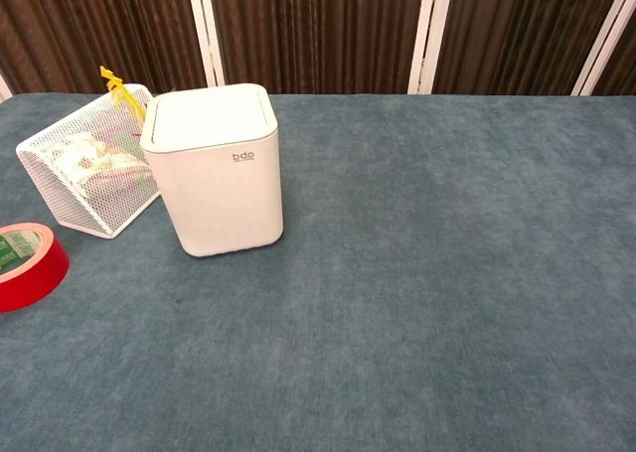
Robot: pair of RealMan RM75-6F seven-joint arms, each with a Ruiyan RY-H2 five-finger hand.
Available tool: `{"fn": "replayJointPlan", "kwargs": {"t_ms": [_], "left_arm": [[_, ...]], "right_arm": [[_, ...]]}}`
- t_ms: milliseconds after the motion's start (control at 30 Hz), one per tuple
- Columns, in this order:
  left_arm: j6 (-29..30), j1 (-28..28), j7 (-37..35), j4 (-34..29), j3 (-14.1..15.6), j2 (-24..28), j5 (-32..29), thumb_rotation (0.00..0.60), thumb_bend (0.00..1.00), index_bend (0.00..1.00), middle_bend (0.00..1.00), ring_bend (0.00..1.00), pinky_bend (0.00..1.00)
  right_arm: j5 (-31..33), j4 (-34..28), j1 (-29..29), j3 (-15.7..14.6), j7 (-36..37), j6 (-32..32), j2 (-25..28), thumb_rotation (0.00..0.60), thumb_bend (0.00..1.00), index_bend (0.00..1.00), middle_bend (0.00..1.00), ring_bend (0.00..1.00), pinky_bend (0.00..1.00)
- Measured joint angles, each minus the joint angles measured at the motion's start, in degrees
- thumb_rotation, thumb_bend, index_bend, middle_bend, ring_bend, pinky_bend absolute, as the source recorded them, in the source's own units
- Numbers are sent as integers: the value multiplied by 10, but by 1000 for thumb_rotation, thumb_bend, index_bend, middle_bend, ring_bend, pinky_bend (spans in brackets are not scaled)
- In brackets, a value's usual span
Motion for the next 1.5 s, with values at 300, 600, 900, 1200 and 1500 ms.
{"fn": "replayJointPlan", "kwargs": {"t_ms": [300, 600, 900, 1200, 1500], "left_arm": [[-5, -16, -28, 2, -1, -5, 21, 600, 436, 0, 139, 186, 478], [-75, -104, -90, -83, -44, -14, 35, 600, 451, 0, 995, 987, 1000], [-222, -201, -1, -225, -115, -35, -142, 600, 450, 0, 1000, 1000, 1000], [-262, -311, 164, -307, -186, -73, -430, 600, 450, 0, 1000, 1000, 1000], [-214, -439, 278, -328, -239, -130, -649, 600, 451, 0, 1000, 1000, 1000]], "right_arm": [[4, -3, -1, 1, -4, -4, -1, 600, 312, 0, 0, 0, 0], [2, -10, 2, -1, -22, -20, -5, 600, 311, 0, 0, 0, 0], [4, -7, 4, 0, -3, -13, 1, 600, 311, 0, 0, 0, 0], [5, -2, 6, 0, 17, -3, 7, 600, 311, 0, 0, 0, 0], [4, 1, 7, -2, 29, 0, 12, 600, 312, 0, 0, 0, 0]]}}
